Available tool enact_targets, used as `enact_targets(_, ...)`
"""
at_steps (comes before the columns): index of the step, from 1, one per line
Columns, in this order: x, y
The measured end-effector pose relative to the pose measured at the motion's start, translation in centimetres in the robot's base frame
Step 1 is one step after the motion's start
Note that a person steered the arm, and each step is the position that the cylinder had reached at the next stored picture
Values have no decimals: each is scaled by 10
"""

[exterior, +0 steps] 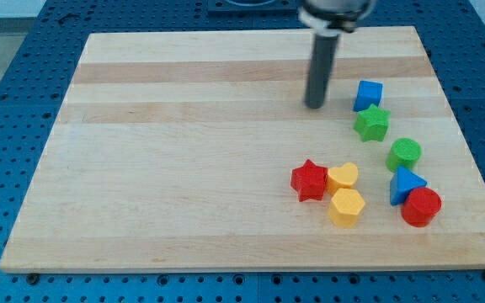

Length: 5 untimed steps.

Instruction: Move the red star a bit up

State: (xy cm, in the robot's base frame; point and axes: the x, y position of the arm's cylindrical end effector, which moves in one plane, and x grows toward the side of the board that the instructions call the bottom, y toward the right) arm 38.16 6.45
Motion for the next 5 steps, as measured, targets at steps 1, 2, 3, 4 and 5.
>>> enact_targets(1,50,-75)
enact_targets(2,121,-121)
enact_targets(3,186,-124)
enact_targets(4,211,-78)
enact_targets(5,205,-31)
